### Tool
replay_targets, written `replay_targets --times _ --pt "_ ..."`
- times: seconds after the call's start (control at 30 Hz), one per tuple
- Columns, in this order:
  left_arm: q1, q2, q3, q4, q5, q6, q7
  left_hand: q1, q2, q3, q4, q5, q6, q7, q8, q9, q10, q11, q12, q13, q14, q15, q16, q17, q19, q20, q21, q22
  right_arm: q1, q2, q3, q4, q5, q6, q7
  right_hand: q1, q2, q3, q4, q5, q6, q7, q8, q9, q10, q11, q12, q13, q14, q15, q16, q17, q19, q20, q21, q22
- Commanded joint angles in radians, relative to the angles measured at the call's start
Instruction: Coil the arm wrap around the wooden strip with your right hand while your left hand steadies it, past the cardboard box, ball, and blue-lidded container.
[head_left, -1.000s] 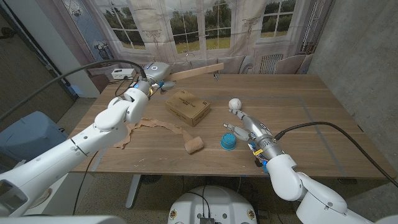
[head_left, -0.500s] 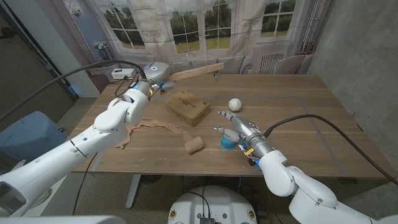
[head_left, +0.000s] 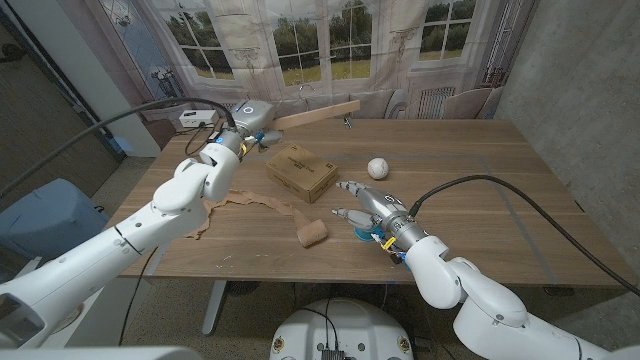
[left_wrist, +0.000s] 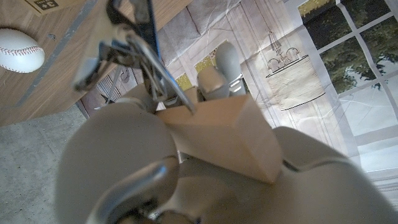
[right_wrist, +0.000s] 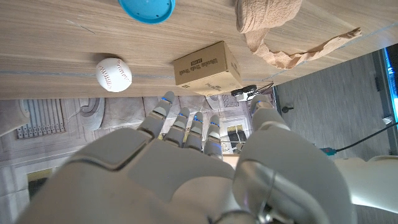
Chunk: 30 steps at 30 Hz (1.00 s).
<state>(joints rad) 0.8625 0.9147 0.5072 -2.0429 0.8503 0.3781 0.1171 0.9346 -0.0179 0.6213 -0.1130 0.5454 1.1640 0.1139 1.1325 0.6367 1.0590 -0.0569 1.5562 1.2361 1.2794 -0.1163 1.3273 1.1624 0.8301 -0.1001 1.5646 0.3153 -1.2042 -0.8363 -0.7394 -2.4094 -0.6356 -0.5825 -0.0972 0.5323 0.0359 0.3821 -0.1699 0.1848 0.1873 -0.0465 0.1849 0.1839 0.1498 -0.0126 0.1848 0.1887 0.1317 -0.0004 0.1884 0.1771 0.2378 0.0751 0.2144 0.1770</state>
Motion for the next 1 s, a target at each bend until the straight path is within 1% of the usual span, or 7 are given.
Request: replay_targets --times 0.03,0.13,0.23,0.3,0.4,0.77,1.0 --pt "-0.012 -0.013 0.014 0.009 0.008 0.003 -0.008 0.002 0.012 -0.001 -0.002 0.005 0.000 0.011 0.006 0.000 -0.008 -0.028 0.003 -0.001 0.010 0.000 -0.005 0.004 0.007 -0.053 0.006 0.000 0.056 0.021 -0.051 0.022 -0.076 0.015 0.098 0.011 0.002 0.001 0.002 -0.001 -0.007 -0.001 0.001 0.003 -0.001 0.002 0.002 0.001 -0.002 -0.005 0.000 0.002 -0.002 0.001 -0.004 0.003" --pt "-0.014 -0.015 0.018 0.011 0.011 0.004 -0.009 0.001 0.011 -0.001 -0.002 0.007 0.000 0.010 0.004 -0.008 -0.005 -0.028 0.004 -0.001 0.011 0.002 -0.010 0.003 0.010 -0.054 0.004 -0.005 0.061 0.026 -0.058 0.026 -0.095 0.021 0.114 0.014 0.002 0.001 0.002 -0.002 -0.007 -0.001 0.001 0.003 -0.002 0.001 0.002 0.001 -0.002 -0.005 0.001 0.002 -0.003 0.001 -0.004 0.003" --pt "-0.014 -0.017 0.019 0.010 0.013 0.005 -0.009 0.001 0.012 -0.001 -0.002 0.007 -0.001 0.012 0.009 -0.005 -0.007 -0.026 0.003 0.000 0.014 0.002 -0.013 0.003 0.010 -0.054 0.006 -0.003 0.067 0.033 -0.070 0.030 -0.128 0.020 0.134 0.016 0.002 0.002 0.002 -0.002 -0.008 -0.002 0.001 0.004 -0.003 0.000 0.003 0.001 -0.002 -0.005 0.001 0.002 -0.003 0.001 -0.004 0.003" --pt "-0.014 -0.017 0.021 0.008 0.017 0.007 -0.011 0.000 0.012 -0.001 -0.003 0.008 -0.002 0.012 0.011 -0.005 -0.007 -0.029 0.003 0.000 0.014 0.003 -0.014 0.005 0.009 -0.054 0.007 0.000 0.070 0.037 -0.071 0.034 -0.131 0.031 0.146 0.017 0.003 0.002 0.002 -0.002 -0.008 -0.002 0.001 0.004 -0.002 0.000 0.003 0.001 -0.002 -0.005 0.001 0.002 -0.003 0.000 -0.005 0.003" --pt "-0.012 -0.017 0.021 0.004 0.018 0.009 -0.013 0.000 0.013 -0.001 -0.003 0.008 -0.004 0.013 0.013 -0.003 -0.006 -0.030 0.003 0.000 0.015 0.000 -0.014 0.008 0.010 -0.054 0.005 -0.004 0.079 0.048 -0.086 0.045 -0.164 0.034 0.165 0.019 0.002 0.003 0.001 -0.002 -0.009 -0.003 0.002 0.004 -0.003 0.000 0.003 0.001 -0.003 -0.005 0.001 0.002 -0.003 0.001 -0.005 0.003" --pt "-0.004 -0.013 0.018 -0.005 0.022 0.015 -0.016 -0.002 0.014 -0.001 -0.003 0.012 -0.006 0.014 0.019 -0.007 -0.006 -0.029 0.003 0.000 0.017 0.000 -0.020 0.015 0.011 -0.054 0.006 -0.004 0.115 0.089 -0.111 0.096 -0.193 0.083 0.235 0.024 0.002 0.003 0.002 -0.002 -0.015 -0.005 0.001 0.004 -0.003 0.000 0.003 0.001 -0.004 -0.007 0.001 0.002 -0.004 0.002 -0.006 0.003" --pt "0.001 -0.010 0.014 -0.006 0.018 0.015 -0.018 -0.003 0.015 -0.001 -0.004 0.013 -0.007 0.014 0.021 -0.007 -0.003 -0.030 0.004 0.000 0.019 -0.003 -0.021 0.018 0.012 -0.056 0.007 -0.003 0.139 0.120 -0.133 0.128 -0.233 0.105 0.268 0.034 0.003 0.006 0.001 -0.002 -0.026 -0.012 -0.002 0.004 -0.015 -0.011 0.000 0.002 -0.006 -0.006 0.001 0.002 -0.003 0.004 -0.006 0.003"
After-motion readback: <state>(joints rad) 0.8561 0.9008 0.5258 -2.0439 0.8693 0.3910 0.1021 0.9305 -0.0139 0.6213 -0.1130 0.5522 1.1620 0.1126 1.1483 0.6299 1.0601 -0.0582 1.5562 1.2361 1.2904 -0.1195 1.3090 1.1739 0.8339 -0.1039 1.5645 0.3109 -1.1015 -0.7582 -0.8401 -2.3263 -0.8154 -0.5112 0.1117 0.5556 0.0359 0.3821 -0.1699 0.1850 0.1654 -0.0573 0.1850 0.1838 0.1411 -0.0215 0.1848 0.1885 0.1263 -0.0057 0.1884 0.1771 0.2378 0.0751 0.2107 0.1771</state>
